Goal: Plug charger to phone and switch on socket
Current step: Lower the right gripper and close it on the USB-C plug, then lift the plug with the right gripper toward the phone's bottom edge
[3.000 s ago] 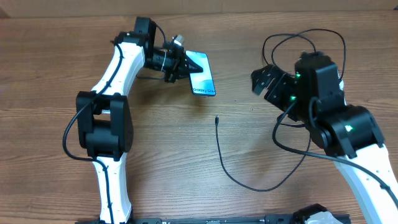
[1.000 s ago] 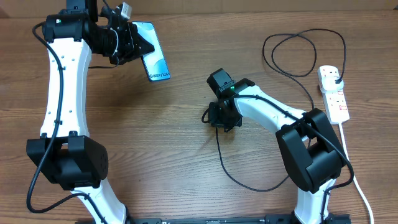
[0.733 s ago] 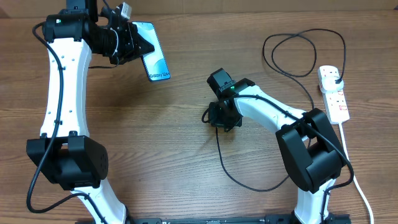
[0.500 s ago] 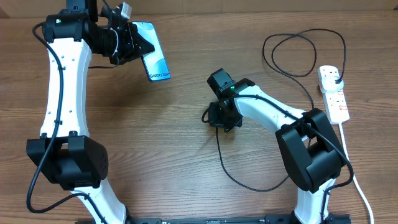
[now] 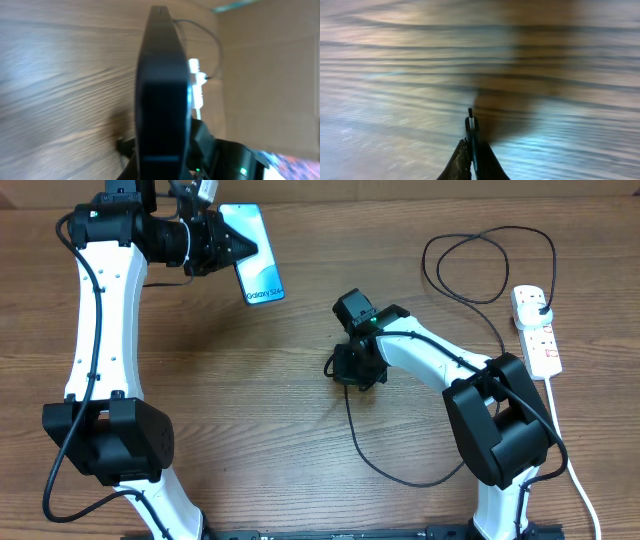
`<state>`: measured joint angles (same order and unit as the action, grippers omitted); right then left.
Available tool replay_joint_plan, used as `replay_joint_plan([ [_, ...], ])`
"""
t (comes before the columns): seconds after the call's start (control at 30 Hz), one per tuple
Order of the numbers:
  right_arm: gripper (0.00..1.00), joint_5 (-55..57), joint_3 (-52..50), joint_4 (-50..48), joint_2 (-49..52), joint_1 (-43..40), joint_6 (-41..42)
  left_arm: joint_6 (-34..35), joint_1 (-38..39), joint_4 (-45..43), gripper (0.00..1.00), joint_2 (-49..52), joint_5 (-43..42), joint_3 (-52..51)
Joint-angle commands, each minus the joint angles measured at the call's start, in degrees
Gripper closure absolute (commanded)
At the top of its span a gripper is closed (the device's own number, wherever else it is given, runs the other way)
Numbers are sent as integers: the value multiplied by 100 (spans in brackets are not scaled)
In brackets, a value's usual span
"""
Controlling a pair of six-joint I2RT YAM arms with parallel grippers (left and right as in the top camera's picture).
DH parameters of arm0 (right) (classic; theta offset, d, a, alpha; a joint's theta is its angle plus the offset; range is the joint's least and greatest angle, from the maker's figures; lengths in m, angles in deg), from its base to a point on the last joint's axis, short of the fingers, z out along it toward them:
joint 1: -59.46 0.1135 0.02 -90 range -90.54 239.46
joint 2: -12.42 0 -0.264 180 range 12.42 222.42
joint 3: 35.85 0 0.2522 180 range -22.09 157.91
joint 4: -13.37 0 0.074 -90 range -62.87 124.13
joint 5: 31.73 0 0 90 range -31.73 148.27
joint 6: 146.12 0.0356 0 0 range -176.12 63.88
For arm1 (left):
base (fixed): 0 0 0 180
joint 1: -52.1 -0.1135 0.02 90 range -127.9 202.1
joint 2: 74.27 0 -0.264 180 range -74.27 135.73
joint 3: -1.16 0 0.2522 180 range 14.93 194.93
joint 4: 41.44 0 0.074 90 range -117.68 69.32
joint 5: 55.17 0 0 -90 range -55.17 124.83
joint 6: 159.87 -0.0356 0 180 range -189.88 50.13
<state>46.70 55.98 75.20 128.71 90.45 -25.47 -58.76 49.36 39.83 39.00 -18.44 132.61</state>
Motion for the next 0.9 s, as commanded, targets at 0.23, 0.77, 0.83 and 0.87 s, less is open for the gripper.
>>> replay_joint_plan([
  [0.23, 96, -3303, 678, -332, -1226, -551, -1515, -376, -48, -946, 96, -44, -2577, 55],
  [0.77, 96, -5694, 678, -1384, -1895, -684, -1823, -256, 48, -1381, 96, -44, -3488, 55],
  [0.83, 96, -5757, 678, -1665, -1912, -684, -1556, -256, 48, -1386, 96, -44, -3600, 55],
  [0.87, 96, -5757, 678, -1786, -1917, -684, -1419, -254, 50, -1397, 96, -44, -3709, 55],
])
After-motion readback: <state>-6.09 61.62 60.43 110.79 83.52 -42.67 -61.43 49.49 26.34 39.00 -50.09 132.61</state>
